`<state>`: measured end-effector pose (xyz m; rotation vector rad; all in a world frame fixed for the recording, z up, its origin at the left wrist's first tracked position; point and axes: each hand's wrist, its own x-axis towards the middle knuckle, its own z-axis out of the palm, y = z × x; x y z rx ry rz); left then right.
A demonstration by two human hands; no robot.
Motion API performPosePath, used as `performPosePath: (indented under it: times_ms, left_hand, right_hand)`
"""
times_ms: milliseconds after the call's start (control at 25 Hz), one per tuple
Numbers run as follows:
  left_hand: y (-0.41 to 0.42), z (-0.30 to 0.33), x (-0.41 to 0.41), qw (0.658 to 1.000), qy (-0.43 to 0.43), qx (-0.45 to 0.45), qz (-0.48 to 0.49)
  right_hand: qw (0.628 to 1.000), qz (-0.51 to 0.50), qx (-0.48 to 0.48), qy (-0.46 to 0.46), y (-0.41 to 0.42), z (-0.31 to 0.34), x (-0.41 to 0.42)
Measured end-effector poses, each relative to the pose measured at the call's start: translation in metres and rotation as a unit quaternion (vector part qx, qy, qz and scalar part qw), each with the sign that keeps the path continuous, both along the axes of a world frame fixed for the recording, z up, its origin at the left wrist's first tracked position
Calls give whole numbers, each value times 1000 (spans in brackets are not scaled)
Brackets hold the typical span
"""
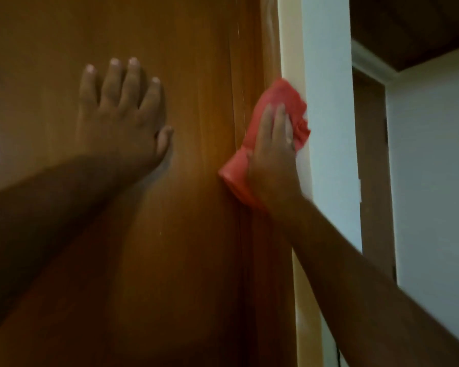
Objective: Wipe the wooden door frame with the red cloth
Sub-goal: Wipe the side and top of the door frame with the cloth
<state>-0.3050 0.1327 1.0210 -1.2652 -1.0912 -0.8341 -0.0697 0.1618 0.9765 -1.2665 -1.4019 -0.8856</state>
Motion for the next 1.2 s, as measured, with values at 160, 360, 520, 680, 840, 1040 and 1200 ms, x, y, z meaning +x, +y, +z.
performPosePath:
  times_ms: [160,360,520,680,840,1040,1200]
  left_hand:
    - [0,65,-40,998,39,44,38]
    - [17,82,-58,990,74,108,51]
    - [34,90,-69,984,88,146,52]
    - [37,94,-76,984,88,145,54]
    - [38,92,-76,986,83,134,43]
    - [33,85,-66,988,72,130,51]
    - [26,80,-64,986,77,135,57]
  right_hand:
    - [990,-59,-103,-80,-18,-109,8]
    - [987,-23,-93,-125,-11,-25,12]
    - [993,113,-25,-21,-8,157,17]
    - [975,206,-83,26,-17,236,22]
    - [991,133,-17,-12,-6,148,24]
    - [993,21,-60,-95,0,25,25]
    - [997,60,1,-48,-20,158,15]
